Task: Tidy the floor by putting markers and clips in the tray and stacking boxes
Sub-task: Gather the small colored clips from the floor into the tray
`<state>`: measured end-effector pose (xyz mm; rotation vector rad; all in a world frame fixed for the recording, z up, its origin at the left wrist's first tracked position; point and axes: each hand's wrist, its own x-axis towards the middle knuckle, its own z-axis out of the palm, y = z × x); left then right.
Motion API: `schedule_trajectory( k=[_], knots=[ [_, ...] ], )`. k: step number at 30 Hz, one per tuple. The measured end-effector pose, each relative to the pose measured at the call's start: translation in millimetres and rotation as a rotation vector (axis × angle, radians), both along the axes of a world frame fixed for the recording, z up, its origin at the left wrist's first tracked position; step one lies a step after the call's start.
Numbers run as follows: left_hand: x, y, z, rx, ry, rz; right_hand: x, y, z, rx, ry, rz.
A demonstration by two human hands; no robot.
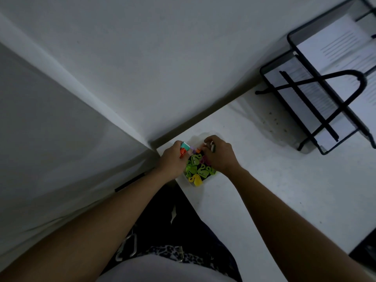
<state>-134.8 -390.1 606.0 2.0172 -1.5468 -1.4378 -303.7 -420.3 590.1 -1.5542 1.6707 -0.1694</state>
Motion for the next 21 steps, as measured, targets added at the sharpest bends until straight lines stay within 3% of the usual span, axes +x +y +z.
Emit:
schedule_trajectory(
  k=[5,16,21],
  knots=[
    [0,-3,0,-0.015,-0.015,-0.033,-5,-4,2,0.024,0.079,0.095],
    [-3,-2,-2,-0.036,-0.011,-0.043,-8,-1,-2,-0.097,0.069,0.072],
    [-4,-1,-2,-0.059,-0.023,-0.037,-10,5,-2,-0.12,0.021,-0.058]
  ],
)
